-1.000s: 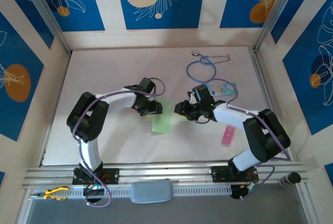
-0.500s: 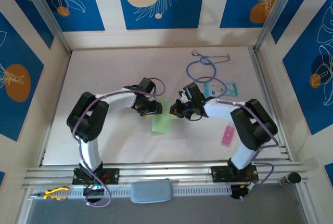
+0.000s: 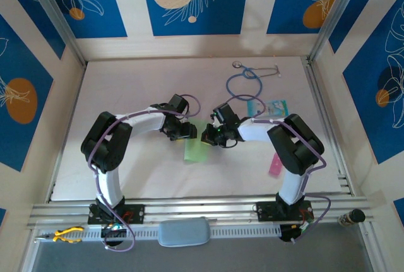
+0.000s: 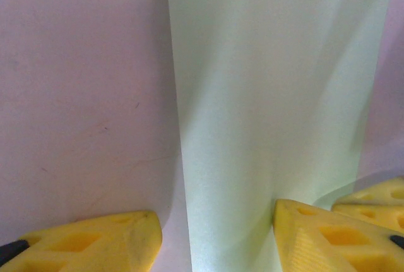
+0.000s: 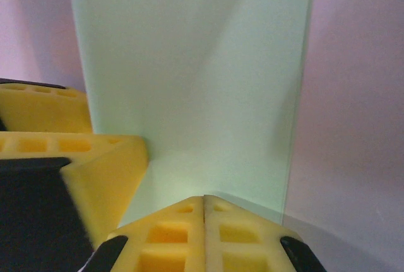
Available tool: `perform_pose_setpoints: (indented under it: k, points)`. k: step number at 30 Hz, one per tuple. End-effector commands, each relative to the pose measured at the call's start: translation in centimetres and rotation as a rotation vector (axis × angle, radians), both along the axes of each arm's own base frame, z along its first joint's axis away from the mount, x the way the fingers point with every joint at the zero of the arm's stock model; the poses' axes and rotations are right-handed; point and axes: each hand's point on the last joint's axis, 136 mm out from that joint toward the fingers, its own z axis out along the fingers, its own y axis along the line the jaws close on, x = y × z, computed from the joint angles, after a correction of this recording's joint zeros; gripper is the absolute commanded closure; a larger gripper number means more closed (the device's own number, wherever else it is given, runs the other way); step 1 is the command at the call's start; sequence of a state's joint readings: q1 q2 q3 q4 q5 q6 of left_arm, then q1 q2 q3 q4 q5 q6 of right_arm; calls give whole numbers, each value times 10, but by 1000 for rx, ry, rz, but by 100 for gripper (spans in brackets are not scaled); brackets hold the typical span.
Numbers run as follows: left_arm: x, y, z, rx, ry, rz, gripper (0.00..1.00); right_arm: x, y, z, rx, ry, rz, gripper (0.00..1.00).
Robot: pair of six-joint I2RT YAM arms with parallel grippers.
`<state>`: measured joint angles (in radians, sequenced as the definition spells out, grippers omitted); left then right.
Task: Fold a paper plane with a square sheet of paper (pick it up from the middle)
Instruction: Hold the square sheet of paper at the center of the table.
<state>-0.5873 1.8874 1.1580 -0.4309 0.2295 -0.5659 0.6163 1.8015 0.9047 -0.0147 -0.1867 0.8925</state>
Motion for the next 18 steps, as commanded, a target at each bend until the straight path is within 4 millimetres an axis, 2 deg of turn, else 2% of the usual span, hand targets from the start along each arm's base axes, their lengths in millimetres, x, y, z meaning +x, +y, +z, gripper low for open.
perform_pose_setpoints:
  k: [1, 8, 13, 18]
  points:
    - [-9, 14, -50, 108, 32, -17, 42, 3, 6, 0, -12, -6, 7, 100]
    - [-9, 14, -49, 105, 31, -17, 42, 2, 3, -5, -46, -4, 6, 100]
    - [-8, 13, -47, 99, 32, -13, 42, -9, -13, -26, -127, 33, -1, 100]
    - [-4, 5, -26, 42, 5, 7, 41, -15, -28, -36, -149, 53, 33, 100]
